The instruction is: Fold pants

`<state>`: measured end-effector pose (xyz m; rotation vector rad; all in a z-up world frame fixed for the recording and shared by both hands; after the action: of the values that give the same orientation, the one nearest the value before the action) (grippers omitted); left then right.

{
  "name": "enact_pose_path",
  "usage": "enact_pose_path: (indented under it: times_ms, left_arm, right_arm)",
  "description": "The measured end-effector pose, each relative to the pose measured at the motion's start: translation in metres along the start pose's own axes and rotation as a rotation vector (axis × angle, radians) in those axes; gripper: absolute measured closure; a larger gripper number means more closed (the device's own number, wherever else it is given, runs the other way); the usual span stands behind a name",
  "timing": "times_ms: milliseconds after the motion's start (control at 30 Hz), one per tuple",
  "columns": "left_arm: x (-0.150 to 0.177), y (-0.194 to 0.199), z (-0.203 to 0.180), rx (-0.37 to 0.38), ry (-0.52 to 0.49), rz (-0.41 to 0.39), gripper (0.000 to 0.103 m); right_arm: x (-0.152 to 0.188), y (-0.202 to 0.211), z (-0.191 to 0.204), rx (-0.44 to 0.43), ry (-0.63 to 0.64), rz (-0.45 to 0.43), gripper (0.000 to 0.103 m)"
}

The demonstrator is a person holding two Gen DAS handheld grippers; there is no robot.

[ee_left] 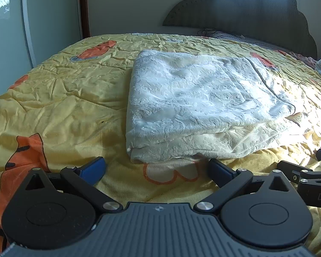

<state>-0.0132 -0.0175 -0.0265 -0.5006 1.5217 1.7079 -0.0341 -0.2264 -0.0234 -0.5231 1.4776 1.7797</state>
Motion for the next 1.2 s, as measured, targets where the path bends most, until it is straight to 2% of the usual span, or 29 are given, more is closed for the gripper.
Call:
enact_pose_path:
  times_ms: [633,700,767,800,867,933,1033,1100,1200]
  left_arm:
    - [0.002,0.006,0.004,0.001,0.007,0.002,0.001]
    - [0.006,0.019,0.012,0.017,0.044,-0.032,0.004]
    - [0.011,0.04,0.026,0.062,0.103,-0.112,0.003]
    - [0.012,0.048,0.032,0.09,0.126,-0.149,0.002]
    - [0.007,0.056,0.047,0.157,0.168,-0.206,0.001]
    - [-0.005,0.05,0.063,0.219,0.219,-0.206,0.0]
    - [-0.022,0.02,0.093,0.323,0.418,-0.153,0.001]
    - [-0.028,-0.003,0.108,0.366,0.526,-0.098,0.002]
    - [-0.036,-0.021,0.113,0.38,0.548,-0.07,0.003]
  right_arm:
    - [0.0,0.004,-0.002,-0.016,0.001,0.013,0.0]
    - [-0.004,0.014,-0.006,-0.027,0.016,0.017,0.0]
    - [-0.006,0.032,-0.011,-0.047,0.037,-0.077,0.0]
    - [-0.007,0.042,-0.016,-0.087,0.052,-0.148,0.0]
    - [-0.019,0.056,-0.031,-0.233,0.043,-0.253,0.0]
    - [-0.044,0.044,-0.043,-0.293,-0.028,-0.148,0.0]
    - [-0.084,0.007,-0.071,-0.413,-0.227,0.046,0.0]
    - [-0.101,-0.013,-0.084,-0.417,-0.301,0.079,0.0]
    - [-0.119,-0.048,-0.099,-0.439,-0.382,0.185,0.0]
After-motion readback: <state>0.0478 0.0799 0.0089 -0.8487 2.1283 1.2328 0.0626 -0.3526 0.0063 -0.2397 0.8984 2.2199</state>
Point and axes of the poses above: each gripper's, at about its wrist camera, not at the fingertips, and y roughly against the way its jaws point, z to its left, x to its underside, the point moved 2 cm from there along -y, roughly the way its jaws point, and after that the axes turned 13 degrees about -y, right-handed, at the moved point
